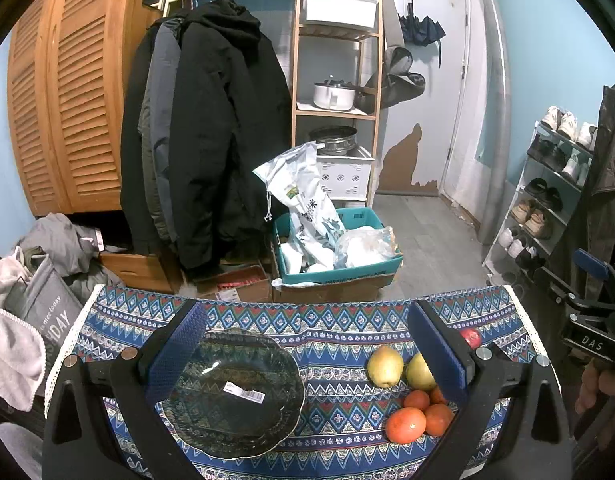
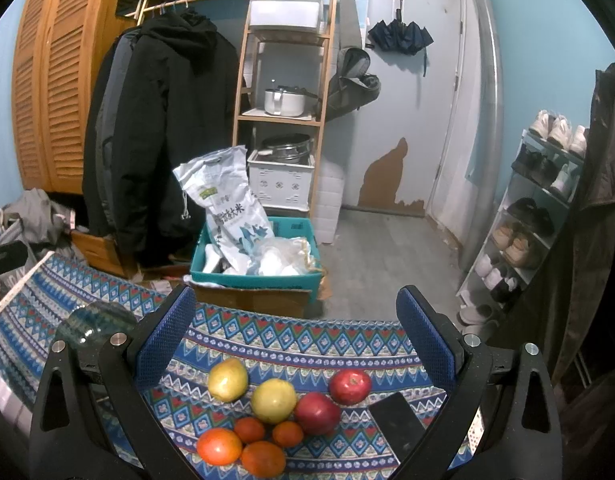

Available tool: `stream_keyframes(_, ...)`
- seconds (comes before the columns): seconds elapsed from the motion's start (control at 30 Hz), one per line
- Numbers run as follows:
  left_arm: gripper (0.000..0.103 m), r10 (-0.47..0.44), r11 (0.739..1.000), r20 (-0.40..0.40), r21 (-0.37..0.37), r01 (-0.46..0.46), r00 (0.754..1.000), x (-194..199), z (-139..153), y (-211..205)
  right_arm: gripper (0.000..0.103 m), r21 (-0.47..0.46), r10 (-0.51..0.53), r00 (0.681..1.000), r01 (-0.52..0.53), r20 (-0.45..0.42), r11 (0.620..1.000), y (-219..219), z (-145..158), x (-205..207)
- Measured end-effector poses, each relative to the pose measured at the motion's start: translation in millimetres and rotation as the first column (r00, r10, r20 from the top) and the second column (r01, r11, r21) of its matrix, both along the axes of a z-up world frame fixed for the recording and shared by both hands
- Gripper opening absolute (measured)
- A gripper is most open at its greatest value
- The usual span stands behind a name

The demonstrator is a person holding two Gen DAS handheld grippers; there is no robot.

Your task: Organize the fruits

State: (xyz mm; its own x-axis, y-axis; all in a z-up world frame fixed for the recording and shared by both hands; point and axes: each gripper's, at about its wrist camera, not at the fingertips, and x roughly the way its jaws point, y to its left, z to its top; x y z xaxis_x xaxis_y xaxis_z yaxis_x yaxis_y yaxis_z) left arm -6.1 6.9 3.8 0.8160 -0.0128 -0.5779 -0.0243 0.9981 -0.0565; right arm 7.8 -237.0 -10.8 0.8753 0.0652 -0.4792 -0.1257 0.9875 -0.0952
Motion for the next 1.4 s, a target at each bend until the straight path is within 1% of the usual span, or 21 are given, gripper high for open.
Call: stream_keyframes(1.4,0.102,-0.004,1.000,0.003,0.000,0.004,1.000,-2.9,-1.0,-1.4,0.099,-0.016,-0.001,1.000,0.001,0.006,1.000,0.4,0.5,-0.4)
